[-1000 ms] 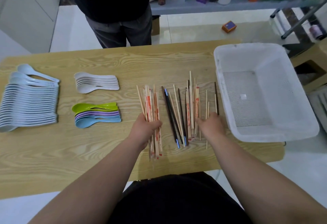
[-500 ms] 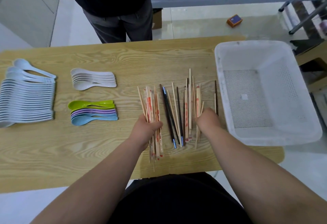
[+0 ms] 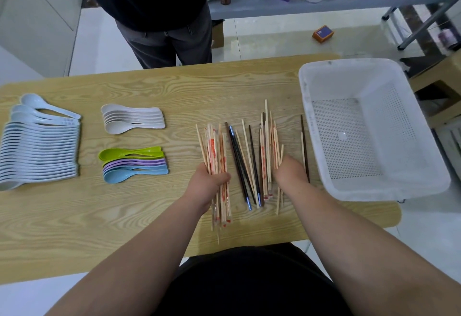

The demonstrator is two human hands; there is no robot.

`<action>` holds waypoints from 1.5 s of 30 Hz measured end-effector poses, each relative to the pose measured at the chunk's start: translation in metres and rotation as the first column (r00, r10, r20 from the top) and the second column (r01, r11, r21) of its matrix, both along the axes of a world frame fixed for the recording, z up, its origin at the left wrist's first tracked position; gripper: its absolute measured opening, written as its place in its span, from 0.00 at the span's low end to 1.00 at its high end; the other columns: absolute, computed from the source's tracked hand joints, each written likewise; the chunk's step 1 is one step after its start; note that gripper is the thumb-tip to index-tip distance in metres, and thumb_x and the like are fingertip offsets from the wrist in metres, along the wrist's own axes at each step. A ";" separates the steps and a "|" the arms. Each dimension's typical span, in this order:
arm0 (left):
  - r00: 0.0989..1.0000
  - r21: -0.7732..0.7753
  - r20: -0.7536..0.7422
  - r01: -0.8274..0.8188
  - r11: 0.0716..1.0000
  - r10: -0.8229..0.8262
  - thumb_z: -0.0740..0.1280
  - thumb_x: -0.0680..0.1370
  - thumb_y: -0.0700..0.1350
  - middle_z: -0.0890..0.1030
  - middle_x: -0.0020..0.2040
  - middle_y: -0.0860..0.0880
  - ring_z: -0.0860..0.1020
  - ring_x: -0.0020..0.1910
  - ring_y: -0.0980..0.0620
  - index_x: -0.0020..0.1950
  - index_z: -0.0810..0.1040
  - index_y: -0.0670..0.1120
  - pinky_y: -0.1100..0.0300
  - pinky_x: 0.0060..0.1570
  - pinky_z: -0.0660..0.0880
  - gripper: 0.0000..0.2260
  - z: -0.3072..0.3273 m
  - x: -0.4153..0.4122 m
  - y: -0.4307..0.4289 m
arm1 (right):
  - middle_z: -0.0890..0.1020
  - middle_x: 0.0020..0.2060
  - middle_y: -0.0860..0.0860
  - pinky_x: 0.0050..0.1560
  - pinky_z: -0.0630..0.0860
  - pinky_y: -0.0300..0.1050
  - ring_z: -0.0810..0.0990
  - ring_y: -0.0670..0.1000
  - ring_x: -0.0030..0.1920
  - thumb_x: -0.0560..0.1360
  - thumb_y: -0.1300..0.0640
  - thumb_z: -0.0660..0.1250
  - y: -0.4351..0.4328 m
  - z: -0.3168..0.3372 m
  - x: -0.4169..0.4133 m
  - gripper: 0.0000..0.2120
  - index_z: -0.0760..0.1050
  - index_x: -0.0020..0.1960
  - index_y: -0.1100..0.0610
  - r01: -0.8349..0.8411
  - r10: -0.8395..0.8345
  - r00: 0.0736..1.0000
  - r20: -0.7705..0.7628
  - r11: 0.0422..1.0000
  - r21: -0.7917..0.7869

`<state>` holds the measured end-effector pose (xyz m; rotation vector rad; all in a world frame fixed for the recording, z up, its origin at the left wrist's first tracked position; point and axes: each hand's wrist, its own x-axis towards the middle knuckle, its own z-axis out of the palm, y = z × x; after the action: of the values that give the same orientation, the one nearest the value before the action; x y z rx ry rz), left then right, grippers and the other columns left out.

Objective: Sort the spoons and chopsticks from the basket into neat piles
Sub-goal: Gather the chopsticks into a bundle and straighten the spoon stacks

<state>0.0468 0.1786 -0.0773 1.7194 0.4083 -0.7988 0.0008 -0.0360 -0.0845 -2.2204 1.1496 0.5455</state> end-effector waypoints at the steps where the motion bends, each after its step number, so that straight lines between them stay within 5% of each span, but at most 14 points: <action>1: 1.000 -0.005 -0.004 0.000 1.000 0.000 0.75 0.73 0.39 0.83 0.51 0.44 0.83 0.49 0.45 0.61 0.75 0.42 0.48 0.51 0.81 0.19 0.001 0.001 0.001 | 0.77 0.40 0.52 0.26 0.66 0.39 0.76 0.48 0.33 0.81 0.66 0.57 0.000 0.000 -0.001 0.08 0.73 0.51 0.56 0.016 -0.017 1.000 0.001 1.000 0.011; 5: 1.000 -0.021 -0.004 -0.005 1.000 0.005 0.74 0.74 0.38 0.83 0.51 0.43 0.82 0.49 0.45 0.60 0.75 0.42 0.51 0.47 0.80 0.17 0.003 0.003 0.002 | 0.76 0.38 0.50 0.22 0.63 0.37 0.73 0.45 0.30 0.82 0.64 0.61 0.001 0.003 -0.007 0.08 0.69 0.47 0.54 0.067 -0.067 0.998 0.013 0.997 0.031; 7: 1.000 -0.034 -0.002 -0.005 0.999 0.005 0.74 0.74 0.38 0.82 0.52 0.43 0.82 0.49 0.45 0.61 0.75 0.42 0.53 0.46 0.79 0.17 0.006 0.004 0.003 | 0.81 0.46 0.52 0.24 0.65 0.37 0.73 0.45 0.31 0.82 0.63 0.63 0.001 0.006 -0.009 0.08 0.71 0.46 0.52 0.068 -0.069 0.997 0.025 0.997 0.028; 8: 1.000 -0.038 -0.004 -0.008 0.999 0.008 0.74 0.74 0.38 0.82 0.52 0.44 0.82 0.50 0.45 0.61 0.75 0.43 0.53 0.46 0.78 0.17 0.007 0.005 0.003 | 0.83 0.53 0.55 0.27 0.66 0.37 0.74 0.45 0.33 0.81 0.63 0.64 0.000 0.008 -0.010 0.05 0.75 0.51 0.54 0.070 -0.072 0.997 0.025 0.997 0.042; 11: 1.000 -0.054 0.004 -0.019 0.998 0.019 0.74 0.74 0.38 0.82 0.52 0.43 0.82 0.50 0.44 0.60 0.75 0.43 0.50 0.49 0.79 0.16 0.012 0.006 0.003 | 0.80 0.64 0.56 0.32 0.67 0.38 0.76 0.48 0.38 0.81 0.58 0.66 -0.003 0.013 -0.013 0.19 0.72 0.71 0.58 0.077 -0.079 0.994 0.069 0.996 0.042; 17: 0.999 -0.099 0.013 -0.040 0.994 0.042 0.73 0.75 0.38 0.82 0.54 0.42 0.82 0.51 0.43 0.63 0.75 0.43 0.45 0.54 0.80 0.18 0.025 0.011 0.000 | 0.83 0.56 0.54 0.29 0.68 0.38 0.78 0.46 0.35 0.81 0.54 0.67 0.002 0.033 -0.013 0.17 0.76 0.68 0.55 0.090 -0.127 0.971 0.204 0.980 0.180; 19: 0.999 -0.106 0.011 -0.049 0.993 0.050 0.73 0.75 0.38 0.82 0.53 0.42 0.82 0.50 0.43 0.63 0.74 0.43 0.46 0.52 0.80 0.18 0.029 0.009 -0.002 | 0.83 0.48 0.51 0.36 0.77 0.43 0.81 0.47 0.38 0.78 0.55 0.71 0.011 0.037 -0.010 0.09 0.80 0.58 0.54 0.144 -0.224 0.946 0.235 0.938 0.314; 21: 0.998 -0.122 0.005 -0.053 0.991 0.055 0.72 0.75 0.37 0.82 0.53 0.42 0.82 0.49 0.44 0.63 0.74 0.42 0.50 0.47 0.80 0.17 0.031 0.006 -0.005 | 0.85 0.48 0.54 0.50 0.83 0.54 0.85 0.54 0.46 0.75 0.59 0.75 0.023 0.037 -0.007 0.15 0.80 0.60 0.61 0.216 -0.368 0.902 0.226 0.837 0.503; 24: 0.998 -0.179 -0.012 -0.067 0.982 0.066 0.71 0.76 0.33 0.83 0.49 0.41 0.83 0.45 0.44 0.59 0.76 0.41 0.50 0.44 0.81 0.13 0.037 0.001 -0.009 | 0.84 0.53 0.59 0.55 0.82 0.55 0.84 0.57 0.53 0.75 0.64 0.74 0.046 0.042 -0.003 0.16 0.77 0.61 0.61 0.173 -0.418 0.884 0.211 0.711 0.682; 28: 0.994 -0.288 -0.063 -0.107 0.952 0.092 0.67 0.76 0.31 0.84 0.50 0.36 0.85 0.45 0.39 0.60 0.77 0.39 0.46 0.43 0.83 0.13 0.045 -0.001 -0.008 | 0.84 0.54 0.55 0.46 0.80 0.47 0.84 0.54 0.54 0.73 0.59 0.77 0.070 0.047 -0.001 0.21 0.77 0.64 0.58 0.000 -0.248 0.926 0.285 0.755 0.656; 35: 0.987 -0.399 -0.071 -0.163 0.902 0.147 0.69 0.78 0.35 0.82 0.55 0.33 0.85 0.48 0.37 0.65 0.72 0.35 0.45 0.40 0.83 0.16 0.052 -0.005 -0.002 | 0.86 0.47 0.49 0.50 0.82 0.47 0.84 0.49 0.49 0.71 0.57 0.78 0.079 0.051 -0.002 0.17 0.83 0.59 0.52 -0.154 -0.119 0.903 0.412 0.806 0.572; 45: 0.997 -0.331 -0.009 -0.071 0.941 0.073 0.66 0.78 0.32 0.82 0.35 0.45 0.81 0.33 0.49 0.51 0.76 0.42 0.56 0.35 0.79 0.07 0.050 -0.003 0.001 | 0.83 0.41 0.55 0.37 0.78 0.41 0.79 0.49 0.38 0.76 0.64 0.72 0.065 0.059 0.006 0.06 0.77 0.48 0.56 0.065 -0.457 0.840 0.292 0.620 0.782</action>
<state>0.0439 0.1796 -0.0272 1.3845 0.3122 -0.7634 0.0066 0.0287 -0.0257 -1.2978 0.7637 0.2454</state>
